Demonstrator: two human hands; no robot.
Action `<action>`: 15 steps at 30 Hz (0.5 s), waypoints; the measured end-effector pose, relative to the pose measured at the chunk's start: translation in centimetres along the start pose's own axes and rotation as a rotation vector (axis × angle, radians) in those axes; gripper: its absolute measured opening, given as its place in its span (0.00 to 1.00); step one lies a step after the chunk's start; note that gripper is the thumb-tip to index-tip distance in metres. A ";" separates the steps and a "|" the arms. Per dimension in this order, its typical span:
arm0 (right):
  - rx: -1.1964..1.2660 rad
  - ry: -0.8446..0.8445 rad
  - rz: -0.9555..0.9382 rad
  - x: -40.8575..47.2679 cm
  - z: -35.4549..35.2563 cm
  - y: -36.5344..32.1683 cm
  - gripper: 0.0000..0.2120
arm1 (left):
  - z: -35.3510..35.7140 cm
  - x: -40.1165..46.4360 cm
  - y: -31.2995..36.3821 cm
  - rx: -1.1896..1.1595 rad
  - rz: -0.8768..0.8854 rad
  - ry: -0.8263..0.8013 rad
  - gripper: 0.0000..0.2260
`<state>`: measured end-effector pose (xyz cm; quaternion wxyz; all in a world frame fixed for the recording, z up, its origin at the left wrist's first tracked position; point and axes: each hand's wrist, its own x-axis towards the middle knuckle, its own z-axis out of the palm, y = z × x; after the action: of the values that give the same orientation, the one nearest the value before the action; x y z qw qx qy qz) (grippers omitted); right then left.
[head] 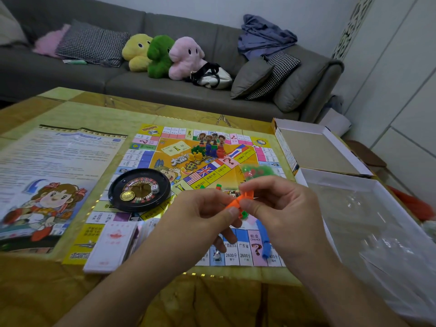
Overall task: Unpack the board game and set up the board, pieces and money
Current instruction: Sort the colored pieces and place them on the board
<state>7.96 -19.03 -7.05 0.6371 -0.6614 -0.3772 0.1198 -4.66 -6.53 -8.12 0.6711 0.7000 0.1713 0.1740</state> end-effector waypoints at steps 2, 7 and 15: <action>0.017 -0.019 0.006 0.2 0.0 0.0 0.16 | -0.1 0.0 -0.2 0.026 0.010 -0.006 0.05; 0.070 -0.087 0.102 0.4 -0.3 -0.1 0.15 | -0.1 0.0 -0.3 0.083 0.040 -0.005 0.05; 0.098 -0.074 0.205 0.4 -0.3 0.1 0.12 | 0.5 -0.3 -1.0 0.320 0.156 0.131 0.05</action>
<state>8.48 -18.95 -6.95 0.6386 -0.6597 -0.3248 0.2270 -4.65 -7.09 -9.10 0.5230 0.7962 0.1852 0.2414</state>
